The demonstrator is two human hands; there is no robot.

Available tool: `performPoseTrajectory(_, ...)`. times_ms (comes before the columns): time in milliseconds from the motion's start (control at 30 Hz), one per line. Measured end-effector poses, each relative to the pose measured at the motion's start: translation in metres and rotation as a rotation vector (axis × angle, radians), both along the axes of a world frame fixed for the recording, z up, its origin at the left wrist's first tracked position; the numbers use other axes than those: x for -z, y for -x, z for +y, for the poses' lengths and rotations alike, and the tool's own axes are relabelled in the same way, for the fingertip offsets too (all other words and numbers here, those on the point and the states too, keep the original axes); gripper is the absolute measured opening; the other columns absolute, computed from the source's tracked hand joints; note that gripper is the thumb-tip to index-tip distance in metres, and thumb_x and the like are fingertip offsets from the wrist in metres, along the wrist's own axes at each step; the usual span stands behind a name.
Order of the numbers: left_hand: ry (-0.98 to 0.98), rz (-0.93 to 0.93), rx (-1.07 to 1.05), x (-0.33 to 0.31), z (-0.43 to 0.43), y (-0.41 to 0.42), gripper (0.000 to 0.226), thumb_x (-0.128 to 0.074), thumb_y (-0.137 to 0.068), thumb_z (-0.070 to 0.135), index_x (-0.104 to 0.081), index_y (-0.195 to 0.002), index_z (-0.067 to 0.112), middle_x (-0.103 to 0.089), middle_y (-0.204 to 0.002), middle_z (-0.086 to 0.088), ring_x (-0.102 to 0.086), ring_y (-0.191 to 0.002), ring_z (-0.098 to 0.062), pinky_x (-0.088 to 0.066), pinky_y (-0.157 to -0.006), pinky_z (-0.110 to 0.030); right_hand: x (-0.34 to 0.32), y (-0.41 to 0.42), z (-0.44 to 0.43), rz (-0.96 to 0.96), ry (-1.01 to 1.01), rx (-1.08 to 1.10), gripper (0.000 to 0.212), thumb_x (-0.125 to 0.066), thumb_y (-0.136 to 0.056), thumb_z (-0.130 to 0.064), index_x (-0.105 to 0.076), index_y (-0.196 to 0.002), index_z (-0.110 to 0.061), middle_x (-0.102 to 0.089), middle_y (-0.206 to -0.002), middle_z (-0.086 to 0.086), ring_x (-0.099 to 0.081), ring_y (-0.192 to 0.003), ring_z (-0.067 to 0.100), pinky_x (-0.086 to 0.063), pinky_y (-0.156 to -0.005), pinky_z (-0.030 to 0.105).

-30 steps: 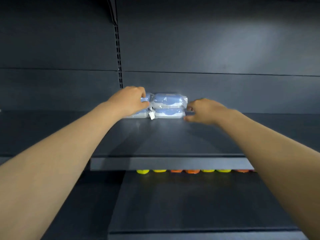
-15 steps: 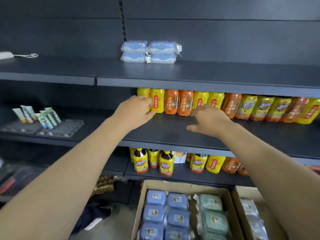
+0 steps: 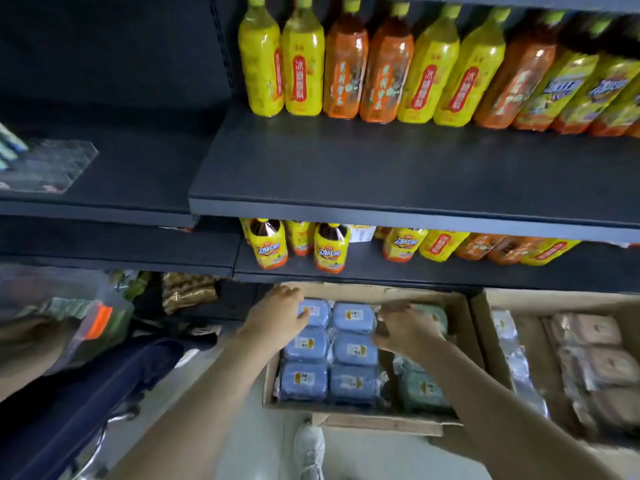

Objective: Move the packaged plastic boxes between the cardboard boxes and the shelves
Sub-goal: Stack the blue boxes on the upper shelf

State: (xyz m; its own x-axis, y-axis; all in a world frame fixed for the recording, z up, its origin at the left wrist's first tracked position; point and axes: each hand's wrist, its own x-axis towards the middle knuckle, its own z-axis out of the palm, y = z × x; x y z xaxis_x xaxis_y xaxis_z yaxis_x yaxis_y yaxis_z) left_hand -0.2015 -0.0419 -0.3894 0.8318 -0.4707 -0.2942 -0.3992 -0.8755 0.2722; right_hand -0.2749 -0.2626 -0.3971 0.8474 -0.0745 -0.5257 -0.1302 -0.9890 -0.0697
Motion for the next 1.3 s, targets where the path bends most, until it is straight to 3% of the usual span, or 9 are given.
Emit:
performPoseTrajectory(200,-0.038,0.206,-0.08,0.109,0.007,-0.002,0.03,-0.046,-0.095,0.036,-0.056,-0.112,0.013,-0.061,-0.11,-0.001,-0.057,-0.101,-0.017,-0.044,-0.074,-0.025,0.104,0.001,0.0,0.151,-0.132,0.216,0.042,-0.06,-0.085,-0.045,-0.053,-0.116,-0.017,-0.063,-0.106,0.0,-0.062,-0.095,0.017,-0.055,-0.078,0.034)
performPoseTrajectory(367,-0.102,0.362,-0.221,0.195,0.001,0.009,0.025,-0.046,-0.095,0.028,-0.057,-0.101,0.007,-0.061,-0.106,-0.009,-0.058,-0.1,-0.024,-0.044,-0.076,-0.03,0.186,0.016,-0.009,0.279,-0.17,0.35,0.037,-0.059,-0.088,-0.042,-0.055,-0.116,-0.017,-0.063,-0.111,0.002,-0.061,-0.101,0.02,-0.052,-0.083,0.033)
performPoseTrajectory(467,-0.213,0.407,-0.291,0.237,-0.006,0.014,0.031,-0.046,-0.095,0.032,-0.056,-0.11,0.006,-0.059,-0.115,-0.011,-0.059,-0.106,-0.026,-0.046,-0.082,-0.031,0.229,0.024,-0.012,0.326,-0.197,0.434,0.04,-0.06,-0.09,-0.04,-0.051,-0.12,-0.016,-0.062,-0.113,0.006,-0.061,-0.101,0.022,-0.048,-0.077,0.029)
performPoseTrajectory(633,-0.349,0.451,-0.377,0.302,-0.006,0.027,0.062,-0.052,-0.092,0.044,-0.038,-0.134,0.001,-0.051,-0.129,-0.018,-0.055,-0.115,-0.031,-0.047,-0.092,-0.035,0.291,0.037,-0.011,0.329,-0.305,0.587,0.042,-0.064,-0.086,-0.037,-0.053,-0.12,-0.014,-0.061,-0.114,0.006,-0.06,-0.104,0.025,-0.05,-0.085,0.035)
performPoseTrajectory(767,-0.229,0.565,-0.522,0.327,-0.007,0.034,0.074,-0.055,-0.093,0.036,-0.02,-0.142,-0.008,-0.044,-0.134,-0.008,-0.044,-0.126,-0.032,-0.044,-0.09,-0.015,0.319,0.042,-0.006,0.317,-0.391,0.79,0.059,-0.071,-0.082,-0.031,-0.042,-0.128,-0.009,-0.059,-0.117,0.013,-0.059,-0.105,0.03,-0.049,-0.085,0.039)
performPoseTrajectory(900,-0.376,0.528,-0.473,0.326,-0.014,0.031,0.099,-0.056,-0.081,0.06,-0.021,-0.139,-0.013,-0.035,-0.14,-0.024,-0.037,-0.128,-0.031,-0.031,-0.104,-0.03,0.324,0.046,-0.003,0.302,-0.448,0.989,0.08,-0.074,-0.081,-0.026,-0.025,-0.139,-0.004,-0.057,-0.119,0.011,-0.057,-0.103,0.027,-0.044,-0.077,0.032)
performPoseTrajectory(1033,-0.314,0.552,-0.584,0.316,-0.018,0.033,0.089,-0.071,-0.072,0.056,-0.038,-0.13,-0.004,-0.039,-0.131,-0.022,-0.041,-0.121,-0.033,-0.037,-0.098,-0.035,0.322,0.049,-0.005,0.303,-0.455,1.094,0.092,-0.081,-0.072,-0.033,-0.026,-0.141,-0.004,-0.057,-0.123,0.01,-0.057,-0.101,0.026,-0.045,-0.076,0.031)
performPoseTrajectory(1133,-0.243,0.481,-0.66,0.306,-0.017,0.041,0.078,-0.078,-0.067,0.05,-0.045,-0.122,0.005,-0.04,-0.128,-0.018,-0.045,-0.117,-0.036,-0.041,-0.093,-0.041,0.32,0.052,-0.004,0.311,-0.477,1.12,0.085,-0.083,-0.068,-0.035,-0.039,-0.135,-0.008,-0.06,-0.12,0.008,-0.057,-0.094,0.022,-0.048,-0.078,0.03)
performPoseTrajectory(1300,-0.005,0.387,-0.641,0.292,-0.012,0.053,0.061,-0.082,-0.066,0.04,-0.043,-0.102,0.01,-0.053,-0.108,-0.012,-0.055,-0.102,-0.034,-0.046,-0.081,-0.041,0.307,0.056,0.001,0.261,-0.401,1.129,0.087,-0.08,-0.068,-0.045,-0.038,-0.136,-0.01,-0.059,-0.121,0.009,-0.057,-0.109,0.03,-0.05,-0.086,0.037)
